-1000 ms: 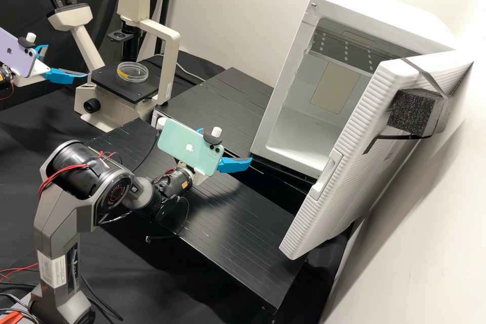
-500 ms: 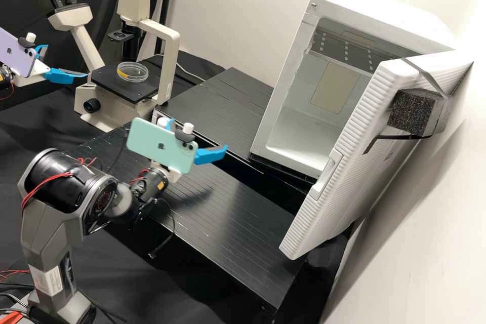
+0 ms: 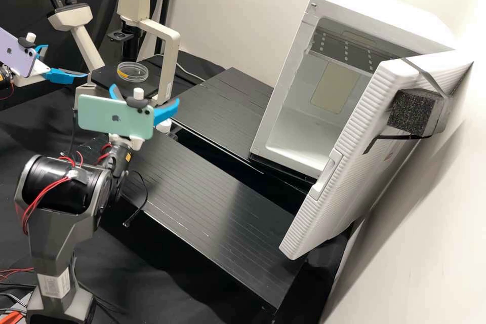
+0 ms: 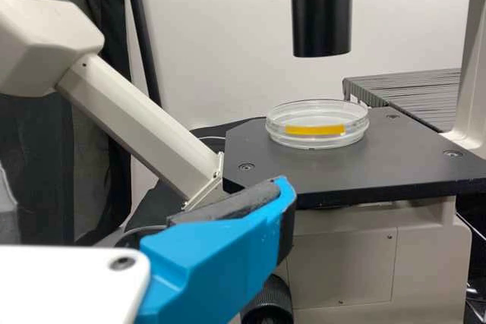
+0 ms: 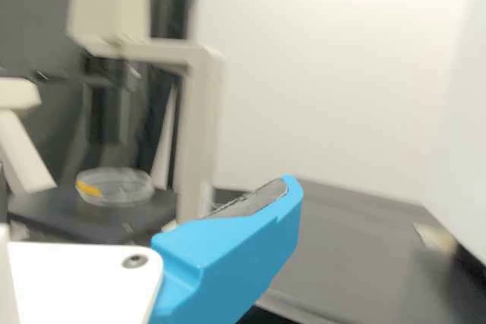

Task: Move the petri dish to the bench.

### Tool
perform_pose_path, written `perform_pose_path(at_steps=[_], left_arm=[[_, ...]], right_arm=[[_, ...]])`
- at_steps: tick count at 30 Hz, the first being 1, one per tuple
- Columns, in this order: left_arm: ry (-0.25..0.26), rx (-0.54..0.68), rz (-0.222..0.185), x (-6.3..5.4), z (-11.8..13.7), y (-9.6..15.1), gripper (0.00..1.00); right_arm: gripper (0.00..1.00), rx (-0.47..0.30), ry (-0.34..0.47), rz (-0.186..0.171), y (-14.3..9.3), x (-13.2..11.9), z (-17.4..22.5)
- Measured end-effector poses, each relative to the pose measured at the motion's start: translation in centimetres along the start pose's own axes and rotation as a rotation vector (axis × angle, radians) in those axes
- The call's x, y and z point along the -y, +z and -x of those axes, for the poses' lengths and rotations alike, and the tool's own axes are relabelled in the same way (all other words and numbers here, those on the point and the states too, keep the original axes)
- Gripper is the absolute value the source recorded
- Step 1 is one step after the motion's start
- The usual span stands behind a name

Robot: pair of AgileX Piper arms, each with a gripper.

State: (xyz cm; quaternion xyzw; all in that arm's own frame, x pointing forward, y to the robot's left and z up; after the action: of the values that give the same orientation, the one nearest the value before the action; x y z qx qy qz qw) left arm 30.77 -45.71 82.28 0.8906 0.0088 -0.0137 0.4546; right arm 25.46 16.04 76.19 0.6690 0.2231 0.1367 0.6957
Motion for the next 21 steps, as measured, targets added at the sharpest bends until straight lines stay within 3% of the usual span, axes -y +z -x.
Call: perform_pose_path(at_steps=[5,12,21], left_arm=[[0.000,0.000,0.000,0.0,0.0,0.0,1.00],[0.000,0.000,0.000,0.0,0.0,0.0,1.00],[0.000,0.000,0.000,0.0,0.0,0.0,1.00]], right_arm=[[1.00,-0.050,-0.047,0.010,-1.9,1.2,-3.0],[1.00,-0.058,-0.142,0.060,-3.3,3.7,-6.9],[1.00,-0.003,-0.205,0.036,-3.5,5.7,-12.5]])
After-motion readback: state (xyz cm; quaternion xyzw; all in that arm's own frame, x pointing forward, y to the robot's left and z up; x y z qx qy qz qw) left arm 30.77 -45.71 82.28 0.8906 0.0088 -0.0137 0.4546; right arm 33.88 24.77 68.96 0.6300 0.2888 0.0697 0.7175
